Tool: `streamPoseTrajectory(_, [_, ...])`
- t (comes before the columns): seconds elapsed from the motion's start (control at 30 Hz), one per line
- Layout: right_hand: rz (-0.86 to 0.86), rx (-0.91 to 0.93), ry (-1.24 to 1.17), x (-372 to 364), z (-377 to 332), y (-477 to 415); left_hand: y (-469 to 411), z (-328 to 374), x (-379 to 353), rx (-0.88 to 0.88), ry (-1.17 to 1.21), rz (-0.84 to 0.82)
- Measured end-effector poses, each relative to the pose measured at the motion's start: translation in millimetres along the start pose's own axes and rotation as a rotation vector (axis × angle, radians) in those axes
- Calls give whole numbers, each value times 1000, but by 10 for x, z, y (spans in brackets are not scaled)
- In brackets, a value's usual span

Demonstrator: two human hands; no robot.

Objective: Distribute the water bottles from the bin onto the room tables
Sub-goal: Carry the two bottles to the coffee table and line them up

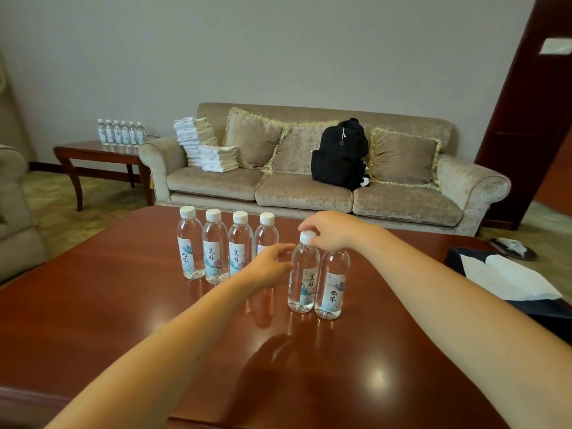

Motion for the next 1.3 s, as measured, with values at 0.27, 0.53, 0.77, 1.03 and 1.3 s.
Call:
streamPoseTrajectory(0.27, [-64, 23, -26, -75, 56, -85, 4, -139, -16, 54, 40, -30])
streamPoseTrajectory(0.53, [-15, 7, -64, -161, 62, -215, 5, -239, -29, 103, 101, -26])
streamPoseTrajectory(0.77, [46, -67, -64, -166, 61, -410, -84, -382, -39, 146, 106, -23])
streamPoseTrajectory(1.03, [94, -121, -80, -227, 129, -619, -128, -524, -125, 174, 72, -27])
streamPoseTrajectory(1.3, [125, -159, -74, -240, 194, -744, -170, -544, -156, 167, 7, -27])
Point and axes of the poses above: each hand's wrist, its own y-axis away from the middle knuckle, its own x-axis out of the back of the hand, z = x × y, the point moved 8 cm from there along -y, towards the middle knuckle, and after that the axes turned 6 degrees about z, right-handed, at the moved point
